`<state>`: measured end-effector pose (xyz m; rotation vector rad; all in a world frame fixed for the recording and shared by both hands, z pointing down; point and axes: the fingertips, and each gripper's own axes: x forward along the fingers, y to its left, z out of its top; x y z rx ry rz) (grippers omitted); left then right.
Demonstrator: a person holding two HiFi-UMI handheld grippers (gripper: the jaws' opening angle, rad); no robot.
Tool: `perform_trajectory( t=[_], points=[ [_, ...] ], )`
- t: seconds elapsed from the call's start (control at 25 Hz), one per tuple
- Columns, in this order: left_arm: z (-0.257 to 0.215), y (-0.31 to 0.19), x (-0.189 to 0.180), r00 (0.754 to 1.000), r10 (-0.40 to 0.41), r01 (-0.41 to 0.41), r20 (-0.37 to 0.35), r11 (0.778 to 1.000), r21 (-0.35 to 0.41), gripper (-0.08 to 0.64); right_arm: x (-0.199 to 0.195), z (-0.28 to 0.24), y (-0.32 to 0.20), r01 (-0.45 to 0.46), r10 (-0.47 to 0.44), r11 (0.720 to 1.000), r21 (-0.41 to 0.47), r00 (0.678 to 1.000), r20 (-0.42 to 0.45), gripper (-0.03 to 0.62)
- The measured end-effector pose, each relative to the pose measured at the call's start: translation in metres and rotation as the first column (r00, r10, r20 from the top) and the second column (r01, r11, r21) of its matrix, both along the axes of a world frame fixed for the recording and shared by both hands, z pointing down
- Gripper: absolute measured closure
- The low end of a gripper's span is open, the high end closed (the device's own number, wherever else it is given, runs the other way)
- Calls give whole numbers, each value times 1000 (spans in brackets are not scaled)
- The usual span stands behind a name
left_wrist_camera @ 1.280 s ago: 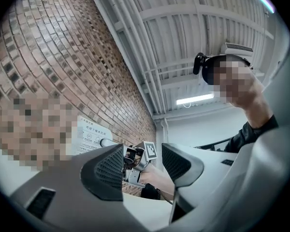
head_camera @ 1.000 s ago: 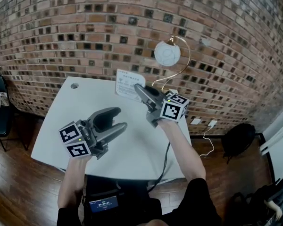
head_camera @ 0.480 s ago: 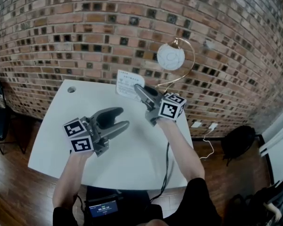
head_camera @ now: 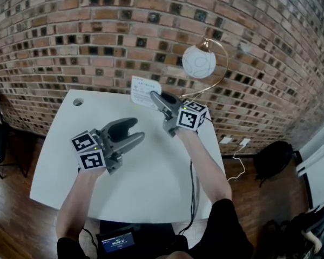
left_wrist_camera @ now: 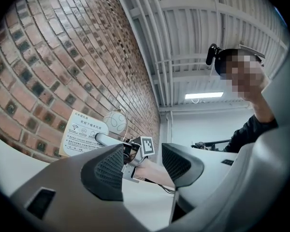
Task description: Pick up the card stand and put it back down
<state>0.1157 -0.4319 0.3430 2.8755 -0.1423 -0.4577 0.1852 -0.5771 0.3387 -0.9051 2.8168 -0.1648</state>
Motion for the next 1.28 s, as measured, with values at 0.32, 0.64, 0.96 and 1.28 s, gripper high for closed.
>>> perform_trajectory(
  t=[0.32,0.64,0.96,1.28],
  points=[
    [18,-30,-6,998,-52,50,-33,997,-65,318,-3,37,-47,-18,16,1000,-22,997,-73,563],
    [30,-41,-5,995,-73,66,-62,992,-107,318,-7,73,-84,-27,20,997,-67,994,-105,563],
    [34,-45,-8,995,-77,68,-69,991,-119,318,-14,96,-111,-31,19,996,-80,990,-142,563],
    [33,-49,-15,992,-100,89,-75,987,-134,318,-24,109,-126,-5,-9,996,-88,988,-153,563]
  ],
)
